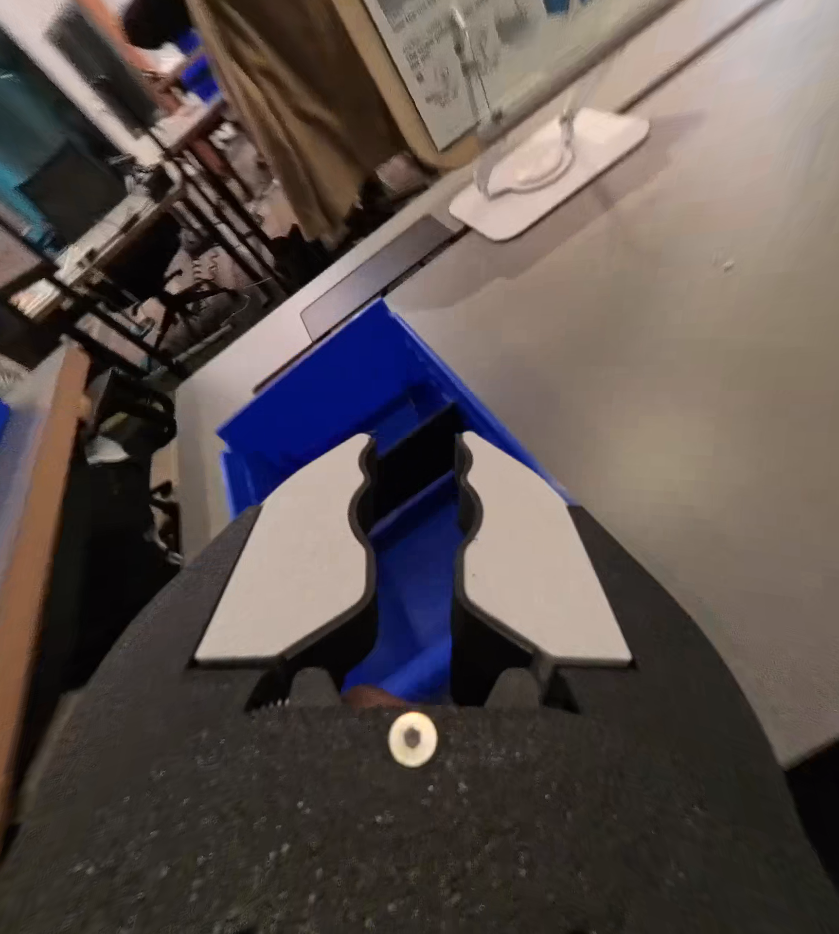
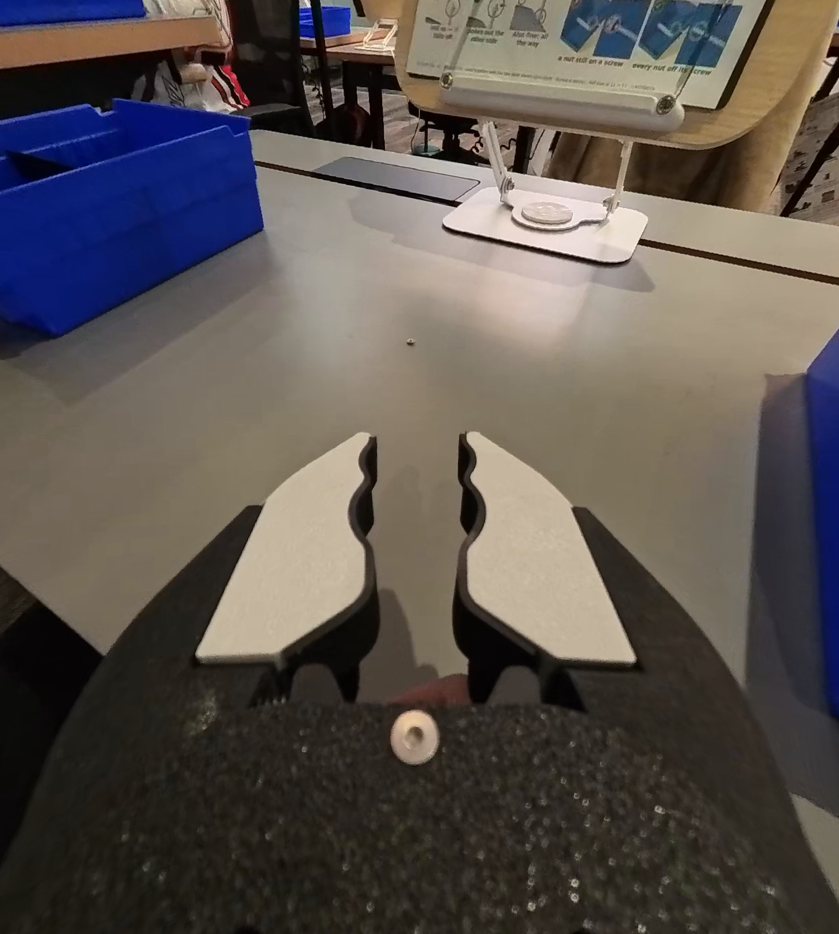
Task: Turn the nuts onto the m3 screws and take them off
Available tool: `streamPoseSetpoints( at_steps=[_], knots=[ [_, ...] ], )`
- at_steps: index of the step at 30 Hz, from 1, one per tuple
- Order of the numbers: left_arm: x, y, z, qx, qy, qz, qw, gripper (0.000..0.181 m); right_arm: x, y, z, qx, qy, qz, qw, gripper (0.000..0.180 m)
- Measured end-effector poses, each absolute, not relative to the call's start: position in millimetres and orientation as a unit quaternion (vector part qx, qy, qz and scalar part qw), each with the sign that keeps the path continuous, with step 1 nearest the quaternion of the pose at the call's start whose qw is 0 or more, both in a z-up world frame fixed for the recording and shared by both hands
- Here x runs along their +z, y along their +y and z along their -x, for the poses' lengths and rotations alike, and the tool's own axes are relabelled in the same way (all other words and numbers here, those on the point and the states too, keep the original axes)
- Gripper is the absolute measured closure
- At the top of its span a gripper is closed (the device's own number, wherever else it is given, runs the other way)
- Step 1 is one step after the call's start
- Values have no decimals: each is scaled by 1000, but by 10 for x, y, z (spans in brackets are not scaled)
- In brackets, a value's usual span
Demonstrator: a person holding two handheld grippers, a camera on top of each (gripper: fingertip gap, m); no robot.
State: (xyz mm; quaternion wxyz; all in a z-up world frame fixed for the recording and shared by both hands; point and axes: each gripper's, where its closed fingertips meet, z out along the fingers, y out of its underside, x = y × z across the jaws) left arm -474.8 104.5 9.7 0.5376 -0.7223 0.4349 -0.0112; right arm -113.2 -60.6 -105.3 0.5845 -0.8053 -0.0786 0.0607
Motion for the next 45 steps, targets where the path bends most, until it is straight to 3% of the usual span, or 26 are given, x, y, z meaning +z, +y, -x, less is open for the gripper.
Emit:
streamPoseSetpoints(
  at_steps=[8,13,20,36,45],
  knots=[
    [-373,2554,4925,85,679,654,323,152,-1145,-475,1050,43,-71,819,568,149],
    [-903,2735,4811,69,777,596,190,156,-1140,-428,1012,24,-51,822,567,150],
    [-1484,2912,4682,66,824,557,85,155,-1265,-428,1006,20,-35,834,551,151],
    [-1883,3093,4646,107,845,521,65,158,-1293,-403,959,12,-49,840,541,153],
    [-1915,3077,4643,106,847,519,45,176,-1283,-418,976,12,-53,839,542,153]
  ],
)
